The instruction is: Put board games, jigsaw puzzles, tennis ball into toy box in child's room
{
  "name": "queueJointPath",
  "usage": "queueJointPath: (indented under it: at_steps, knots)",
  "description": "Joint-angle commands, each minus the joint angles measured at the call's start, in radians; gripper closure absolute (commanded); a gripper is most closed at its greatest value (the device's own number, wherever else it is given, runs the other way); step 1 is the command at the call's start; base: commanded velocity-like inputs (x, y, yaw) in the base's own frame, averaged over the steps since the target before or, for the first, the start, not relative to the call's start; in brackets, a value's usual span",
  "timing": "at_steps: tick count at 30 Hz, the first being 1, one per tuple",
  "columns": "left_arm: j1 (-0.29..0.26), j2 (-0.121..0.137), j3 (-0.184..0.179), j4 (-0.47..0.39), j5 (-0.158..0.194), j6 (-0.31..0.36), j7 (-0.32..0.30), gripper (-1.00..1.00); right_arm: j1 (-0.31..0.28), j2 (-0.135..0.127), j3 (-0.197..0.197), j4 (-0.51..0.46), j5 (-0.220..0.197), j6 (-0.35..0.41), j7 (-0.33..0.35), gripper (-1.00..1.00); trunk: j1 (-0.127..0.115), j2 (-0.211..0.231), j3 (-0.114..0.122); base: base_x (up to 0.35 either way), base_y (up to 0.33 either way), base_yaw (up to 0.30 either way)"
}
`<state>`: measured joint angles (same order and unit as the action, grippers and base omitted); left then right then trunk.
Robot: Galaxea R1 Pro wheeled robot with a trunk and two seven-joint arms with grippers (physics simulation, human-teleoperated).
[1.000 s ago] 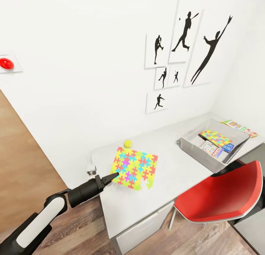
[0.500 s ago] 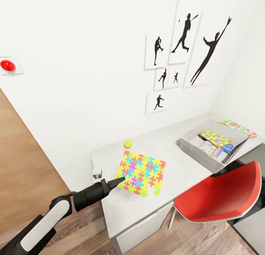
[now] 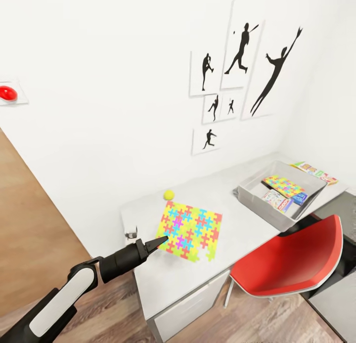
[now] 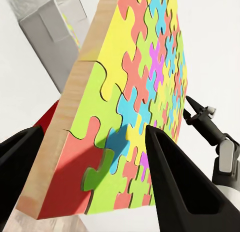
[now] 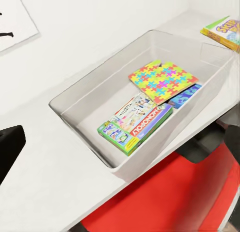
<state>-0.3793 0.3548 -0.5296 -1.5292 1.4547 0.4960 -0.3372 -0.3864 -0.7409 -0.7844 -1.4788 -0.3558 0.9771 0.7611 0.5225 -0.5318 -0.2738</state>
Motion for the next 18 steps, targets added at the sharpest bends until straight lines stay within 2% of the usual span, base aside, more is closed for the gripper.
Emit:
queueJointPath:
  at_steps: [1,14,18]
  knots:
    - [-0.001,0.001,-0.001,0.000,0.007,0.003,0.002,1.00,-0.002,0.000,-0.001,0.000,0.004,0.004,0.006,-1.00,-0.004,0.006,0.002,0.000,0.000,-0.130]
    - [-0.001,0.000,0.002,0.003,0.007,0.004,0.003,1.00,-0.002,0.001,-0.001,0.000,0.003,0.005,0.006,-1.00,-0.053,0.097,0.055,0.000,0.000,-0.151]
    - [-0.001,0.000,0.003,0.003,0.007,0.004,0.003,1.00,-0.002,0.010,-0.002,0.000,0.001,0.005,0.008,-1.00,-0.069,0.125,0.070,0.000,0.000,-0.137]
